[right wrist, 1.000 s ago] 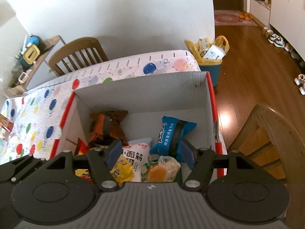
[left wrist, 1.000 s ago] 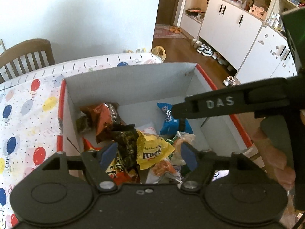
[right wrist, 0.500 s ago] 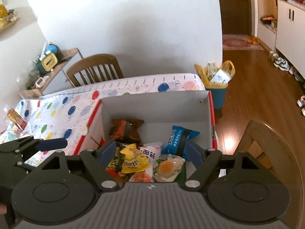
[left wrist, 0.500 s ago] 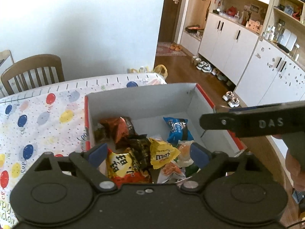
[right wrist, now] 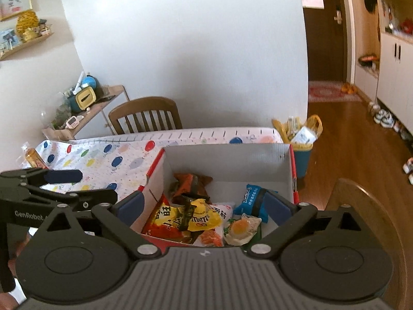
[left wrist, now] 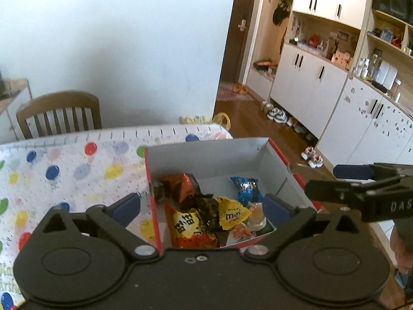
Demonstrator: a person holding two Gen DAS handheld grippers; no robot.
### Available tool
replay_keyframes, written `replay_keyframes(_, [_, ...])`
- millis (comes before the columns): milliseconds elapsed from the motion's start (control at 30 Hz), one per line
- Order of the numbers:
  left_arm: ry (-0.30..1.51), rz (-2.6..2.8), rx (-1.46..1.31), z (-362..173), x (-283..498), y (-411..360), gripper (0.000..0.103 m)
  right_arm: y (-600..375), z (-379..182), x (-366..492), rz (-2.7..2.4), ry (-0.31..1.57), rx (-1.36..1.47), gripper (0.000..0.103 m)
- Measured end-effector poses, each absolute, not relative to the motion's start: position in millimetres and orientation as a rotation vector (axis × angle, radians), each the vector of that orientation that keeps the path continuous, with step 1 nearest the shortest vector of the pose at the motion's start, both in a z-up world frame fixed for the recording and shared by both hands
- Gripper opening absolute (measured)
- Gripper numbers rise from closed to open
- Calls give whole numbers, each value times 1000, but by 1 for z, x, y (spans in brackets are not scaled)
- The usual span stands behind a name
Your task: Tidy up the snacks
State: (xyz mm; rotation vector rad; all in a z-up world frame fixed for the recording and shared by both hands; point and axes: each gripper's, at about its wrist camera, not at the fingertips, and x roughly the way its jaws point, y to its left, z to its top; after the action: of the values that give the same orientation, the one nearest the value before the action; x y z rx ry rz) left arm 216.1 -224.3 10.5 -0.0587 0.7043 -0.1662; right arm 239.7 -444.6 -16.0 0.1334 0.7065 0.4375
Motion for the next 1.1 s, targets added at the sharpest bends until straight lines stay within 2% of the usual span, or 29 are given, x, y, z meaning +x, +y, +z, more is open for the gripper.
replay_keyframes(500, [678,-146,-133,17,181,-207,102,-444,-9,187,382,586,158,103])
replay_keyframes(1100, [615,-111,-131,27,154,-203,103,-428,-2,168,355,568,120,103])
